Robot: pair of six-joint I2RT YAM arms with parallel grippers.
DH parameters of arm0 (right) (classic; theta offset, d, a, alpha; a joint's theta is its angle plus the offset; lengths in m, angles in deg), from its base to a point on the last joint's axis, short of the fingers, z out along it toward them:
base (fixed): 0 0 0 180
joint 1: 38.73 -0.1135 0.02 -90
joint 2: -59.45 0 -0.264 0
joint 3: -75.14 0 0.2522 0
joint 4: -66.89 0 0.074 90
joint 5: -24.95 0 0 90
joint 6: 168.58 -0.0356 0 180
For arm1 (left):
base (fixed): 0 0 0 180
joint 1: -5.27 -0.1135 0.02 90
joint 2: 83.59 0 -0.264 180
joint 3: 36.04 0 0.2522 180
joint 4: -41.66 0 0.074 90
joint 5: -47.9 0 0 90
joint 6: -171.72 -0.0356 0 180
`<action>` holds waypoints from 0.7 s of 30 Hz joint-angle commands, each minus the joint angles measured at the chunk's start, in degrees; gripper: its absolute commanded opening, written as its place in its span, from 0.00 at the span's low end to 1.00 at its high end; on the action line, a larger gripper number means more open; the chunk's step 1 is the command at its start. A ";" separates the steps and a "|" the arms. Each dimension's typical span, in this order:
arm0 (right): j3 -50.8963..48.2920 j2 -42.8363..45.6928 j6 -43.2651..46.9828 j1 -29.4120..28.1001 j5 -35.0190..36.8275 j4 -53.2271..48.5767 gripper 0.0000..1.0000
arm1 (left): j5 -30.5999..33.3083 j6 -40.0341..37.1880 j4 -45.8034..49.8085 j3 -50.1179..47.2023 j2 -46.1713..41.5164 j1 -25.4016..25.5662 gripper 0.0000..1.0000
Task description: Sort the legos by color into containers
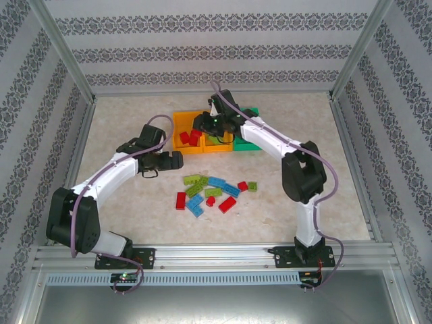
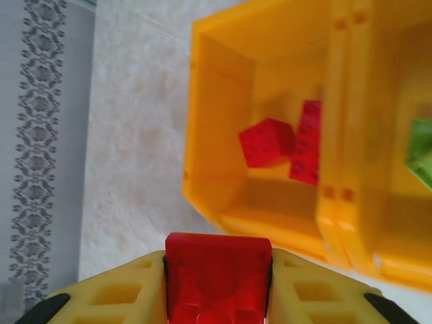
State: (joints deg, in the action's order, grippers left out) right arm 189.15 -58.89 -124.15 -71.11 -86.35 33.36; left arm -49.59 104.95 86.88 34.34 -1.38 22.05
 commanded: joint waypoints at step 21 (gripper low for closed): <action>18.17 -14.82 -2.15 0.66 -2.08 -3.30 0.66 | -8.56 -3.22 -4.36 -6.87 -2.69 4.16 0.97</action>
State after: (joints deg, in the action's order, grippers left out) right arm 206.61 -74.37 -127.75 -70.70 -88.49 30.91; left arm -55.71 102.06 84.96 27.43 -4.24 24.76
